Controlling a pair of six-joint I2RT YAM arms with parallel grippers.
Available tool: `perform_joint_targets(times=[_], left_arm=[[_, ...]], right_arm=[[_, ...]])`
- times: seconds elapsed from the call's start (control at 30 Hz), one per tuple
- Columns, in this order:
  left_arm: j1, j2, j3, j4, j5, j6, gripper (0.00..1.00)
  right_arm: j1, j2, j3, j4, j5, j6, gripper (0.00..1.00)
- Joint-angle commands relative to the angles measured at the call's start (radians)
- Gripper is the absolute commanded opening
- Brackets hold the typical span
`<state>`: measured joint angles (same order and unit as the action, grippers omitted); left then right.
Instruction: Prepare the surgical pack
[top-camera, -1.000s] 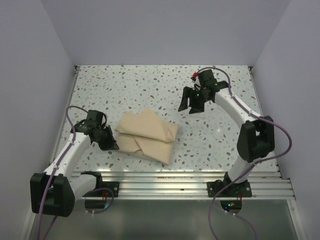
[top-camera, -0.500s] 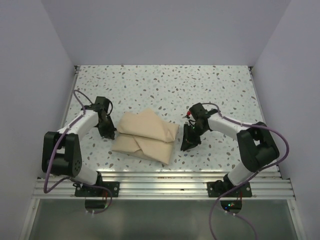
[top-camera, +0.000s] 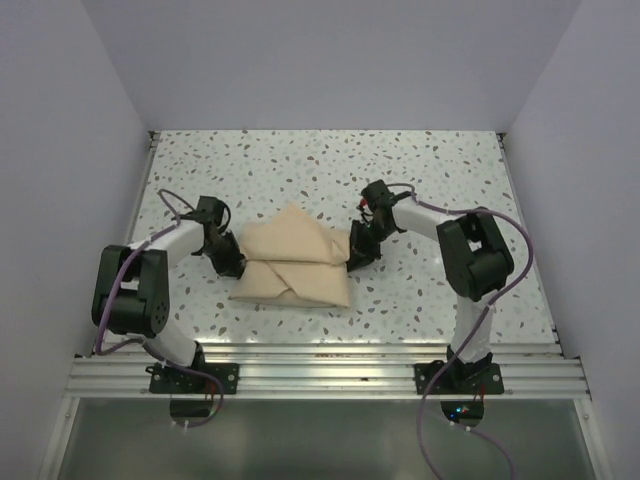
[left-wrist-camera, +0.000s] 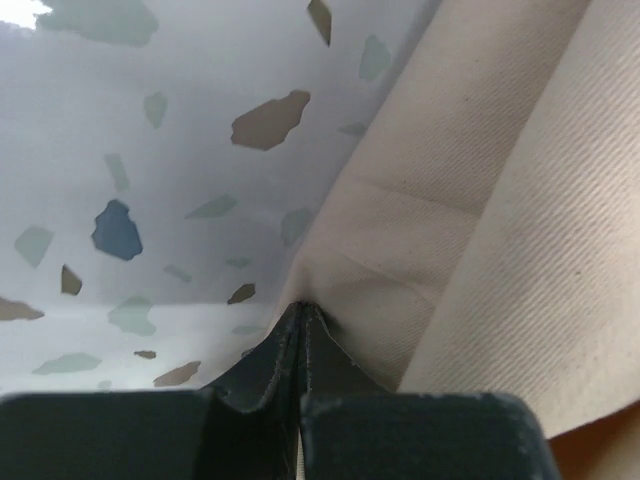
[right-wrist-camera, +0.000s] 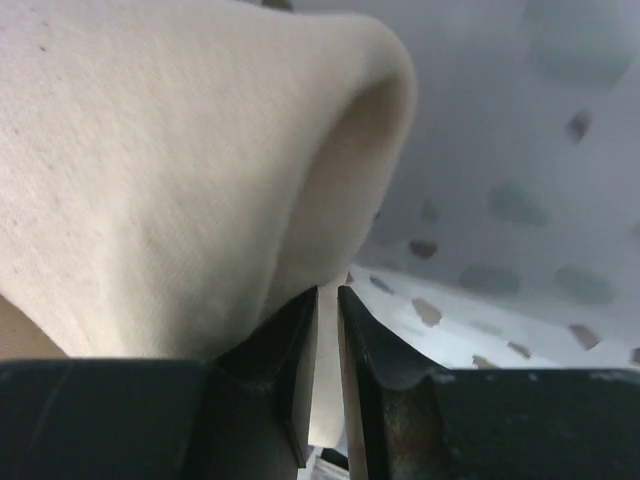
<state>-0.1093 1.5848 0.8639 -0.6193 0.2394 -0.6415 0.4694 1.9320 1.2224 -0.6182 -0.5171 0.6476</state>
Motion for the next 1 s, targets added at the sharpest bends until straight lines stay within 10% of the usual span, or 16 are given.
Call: perform_joint_targets(times=[0.0, 0.3, 0.43, 0.73, 0.97], left_arm=[[-0.049, 0.067, 0.076, 0.138, 0.158, -0.079, 0.00], [-0.044, 0.043, 0.178, 0.061, 0.058, -0.103, 0.00], [-0.036, -0.075, 0.118, 0.026, 0.072, -0.076, 0.09], [-0.010, -0.213, 0.067, -0.049, 0.034, -0.004, 0.24], [0.020, -0.201, 0.125, -0.051, 0.025, 0.046, 0.24]], right_arm=[[-0.014, 0.059, 0.167, 0.043, -0.063, 0.024, 0.21], [-0.146, 0.153, 0.423, -0.193, 0.043, -0.150, 0.31], [-0.153, 0.133, 0.535, -0.282, 0.143, -0.282, 0.53], [-0.153, 0.139, 0.728, -0.078, 0.155, -0.305, 0.81], [-0.155, 0.155, 0.794, -0.102, 0.140, -0.302, 0.83]])
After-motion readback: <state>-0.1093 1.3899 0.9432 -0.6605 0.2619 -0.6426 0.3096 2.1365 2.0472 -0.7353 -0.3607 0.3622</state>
